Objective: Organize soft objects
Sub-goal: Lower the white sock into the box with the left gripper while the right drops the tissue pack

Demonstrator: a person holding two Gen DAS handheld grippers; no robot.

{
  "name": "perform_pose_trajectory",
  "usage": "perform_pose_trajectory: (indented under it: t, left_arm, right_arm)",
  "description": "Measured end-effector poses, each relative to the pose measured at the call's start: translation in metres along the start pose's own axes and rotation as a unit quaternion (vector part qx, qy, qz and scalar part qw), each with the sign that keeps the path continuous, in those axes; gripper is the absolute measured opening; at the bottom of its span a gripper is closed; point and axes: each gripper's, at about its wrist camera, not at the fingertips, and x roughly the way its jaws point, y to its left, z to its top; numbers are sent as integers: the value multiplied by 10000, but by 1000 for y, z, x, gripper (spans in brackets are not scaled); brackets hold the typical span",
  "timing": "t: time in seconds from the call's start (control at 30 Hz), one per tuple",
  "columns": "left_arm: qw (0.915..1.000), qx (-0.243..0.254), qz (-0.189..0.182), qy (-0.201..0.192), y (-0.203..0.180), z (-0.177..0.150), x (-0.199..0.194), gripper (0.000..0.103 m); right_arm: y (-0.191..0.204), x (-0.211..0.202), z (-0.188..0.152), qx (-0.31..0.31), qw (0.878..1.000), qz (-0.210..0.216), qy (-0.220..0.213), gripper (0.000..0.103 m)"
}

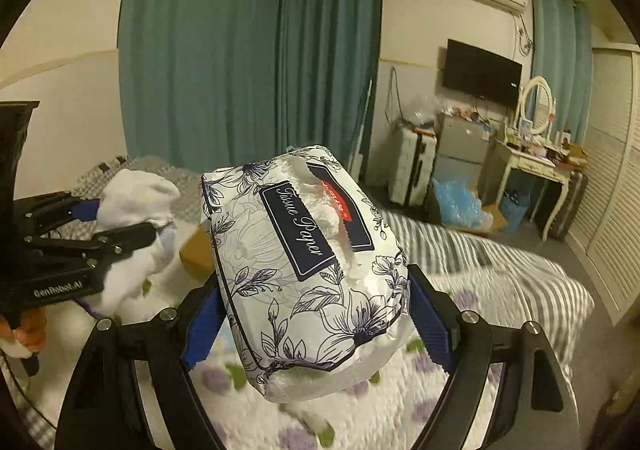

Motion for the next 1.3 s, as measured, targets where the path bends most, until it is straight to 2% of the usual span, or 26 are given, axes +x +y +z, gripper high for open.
perform_pose_trajectory:
  t: [0.1,0.27,0.43,0.47,0.57,0.67,0.73,0.8,1.0,1.07,1.13,1.2,1.3]
  left_arm:
    - [10000,12,70,-12,9,10,17,54]
    - [9999,-42,89,101,18,22,66,54]
    - [9992,11,98,394,20,23,126,55]
    - [9988,55,221,440,21,22,139,57]
    - [9988,39,154,472,28,16,162,63]
    - [9983,24,125,567,30,9,178,67]
    - [9983,102,192,541,29,5,181,71]
    - [9986,75,243,465,28,1,178,71]
    - [9986,22,381,359,26,11,152,72]
    - [9990,46,395,218,28,14,128,75]
    - [9993,-3,365,95,32,16,104,86]
    - [9991,-75,389,-138,34,18,70,87]
    - [9981,-16,348,-499,34,21,21,94]
  right_arm:
    - [5,20,17,29,9999,86,-61,83]
    - [10,86,35,81,9998,141,66,83]
    - [4,154,35,354,9990,75,261,83]
    - [2,168,33,399,9987,35,322,83]
    - [-3,198,28,505,9977,44,456,83]
    - [-8,213,26,560,9972,147,468,89]
    - [-13,213,22,620,9970,296,346,96]
    - [-18,210,19,651,9969,342,289,98]
    - [-16,170,30,529,9986,80,-43,101]
    - [-13,145,37,463,9987,49,-187,101]
    - [-8,118,44,341,9991,32,-260,101]
    - [-3,87,52,200,9992,-39,-350,102]
    - [4,41,62,21,9969,-611,-499,102]
